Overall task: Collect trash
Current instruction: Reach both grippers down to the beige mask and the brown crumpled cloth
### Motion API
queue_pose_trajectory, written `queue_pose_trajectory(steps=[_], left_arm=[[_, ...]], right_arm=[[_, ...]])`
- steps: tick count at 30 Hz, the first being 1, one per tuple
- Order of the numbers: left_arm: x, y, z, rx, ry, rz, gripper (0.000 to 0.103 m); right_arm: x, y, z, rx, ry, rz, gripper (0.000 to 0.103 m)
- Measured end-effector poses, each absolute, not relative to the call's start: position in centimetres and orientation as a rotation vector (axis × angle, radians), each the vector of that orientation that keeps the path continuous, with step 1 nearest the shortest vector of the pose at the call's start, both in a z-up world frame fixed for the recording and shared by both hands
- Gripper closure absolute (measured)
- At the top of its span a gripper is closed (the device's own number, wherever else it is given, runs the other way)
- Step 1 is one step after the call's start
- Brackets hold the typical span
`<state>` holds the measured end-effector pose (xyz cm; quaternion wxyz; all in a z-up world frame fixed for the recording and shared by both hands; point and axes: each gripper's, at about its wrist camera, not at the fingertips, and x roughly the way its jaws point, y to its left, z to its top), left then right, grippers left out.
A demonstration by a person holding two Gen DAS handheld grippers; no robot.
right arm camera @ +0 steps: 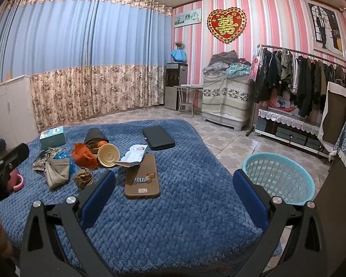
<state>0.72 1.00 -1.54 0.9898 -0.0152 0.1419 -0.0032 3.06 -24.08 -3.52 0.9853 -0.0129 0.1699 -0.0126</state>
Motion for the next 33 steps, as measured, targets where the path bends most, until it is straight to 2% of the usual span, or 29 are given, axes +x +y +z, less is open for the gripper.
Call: queue_pose_trajectory(steps=[15,33], left_arm=[[2.7,3.0,-4.9,-0.065,0.359,-0.009,0.005],[11.2,6.1,-8.8,-0.064,0.549,0.125,0.005]], right_arm=[[4.2,-23.5,-6.7,-0.023,0.413,-0.029,0.004],[8.7,-24.6,-7.0,-0.004,0.459,-0.070,0.004]])
